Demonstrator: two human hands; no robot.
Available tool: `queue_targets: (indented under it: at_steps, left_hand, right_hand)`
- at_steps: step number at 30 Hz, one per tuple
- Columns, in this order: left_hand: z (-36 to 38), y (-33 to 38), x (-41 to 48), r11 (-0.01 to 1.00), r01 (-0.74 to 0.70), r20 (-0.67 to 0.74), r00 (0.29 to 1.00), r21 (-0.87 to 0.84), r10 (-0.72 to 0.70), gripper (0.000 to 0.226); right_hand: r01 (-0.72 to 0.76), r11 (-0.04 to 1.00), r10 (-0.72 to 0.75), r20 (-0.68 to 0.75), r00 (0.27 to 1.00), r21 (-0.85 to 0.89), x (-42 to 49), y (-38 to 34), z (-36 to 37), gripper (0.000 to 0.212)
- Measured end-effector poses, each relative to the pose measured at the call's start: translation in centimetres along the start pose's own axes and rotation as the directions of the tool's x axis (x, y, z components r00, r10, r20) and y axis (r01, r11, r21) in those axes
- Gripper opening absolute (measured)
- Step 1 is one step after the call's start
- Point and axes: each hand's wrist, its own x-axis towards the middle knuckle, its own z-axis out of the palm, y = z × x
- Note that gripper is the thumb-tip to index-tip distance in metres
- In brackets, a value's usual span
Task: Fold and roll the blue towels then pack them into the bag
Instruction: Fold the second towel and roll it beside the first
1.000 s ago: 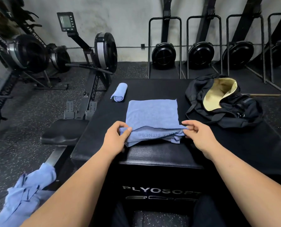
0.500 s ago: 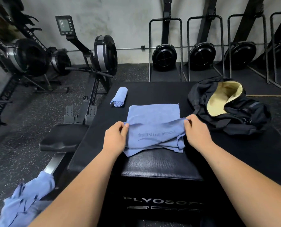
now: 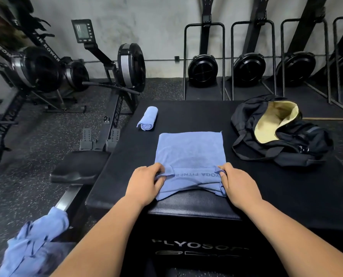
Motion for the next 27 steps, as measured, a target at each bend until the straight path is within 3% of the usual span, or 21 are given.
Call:
queue_targets:
  at_steps: [2, 5, 8, 12, 16, 19, 27]
  left_hand:
    - [-0.4, 0.4, -1.1, 0.999, -0.02, -0.042, 0.999, 0.026, 0.021, 0.014]
    - [-0.7, 1.3, -3.3, 0.997, -0.043, -0.097, 0.994, 0.061, 0.049, 0.032]
    - [-1.3, 2.2, -5.8, 0.999, 0.029, -0.125, 0.992, 0.021, -0.026, 0.034]
    - [-2.4, 2.7, -7.5, 0.945, 0.226, -0.115, 0.959, -0.238, -0.258, 0.032]
    - [-3.1, 1.5, -6.5, 0.845, 0.335, -0.094, 0.909, -0.416, -0.406, 0.019]
    - [-3.8, 1.7, -4.5, 0.793, 0.344, -0.059, 0.902, -0.503, -0.429, 0.012]
    - [-3.5, 1.6, 2.8, 0.818, 0.392, -0.029, 0.895, -0.42, -0.444, 0.017]
  right_hand:
    - [0.017, 1.0, -0.017, -0.006, 1.0, -0.002, -1.4, -0.1, -0.3, 0.02]
    - [0.033, 0.999, -0.032, -0.042, 0.999, 0.013, -3.9, 0.1, -0.6, 0.014]
    - [0.043, 0.999, -0.041, -0.082, 0.996, 0.019, -6.8, 0.2, -1.0, 0.008]
    - [-0.011, 0.999, 0.015, -0.128, 0.992, 0.035, -9.3, 0.4, -1.6, 0.012]
    - [-0.095, 0.951, 0.17, -0.238, 0.956, 0.294, -8.1, 0.3, -2.9, 0.01]
    - [-0.102, 0.901, 0.224, -0.25, 0.942, 0.421, -4.7, 0.7, -3.8, 0.007]
    - [-0.224, 0.907, 0.302, -0.178, 0.936, 0.358, 2.5, 3.0, -4.2, 0.004]
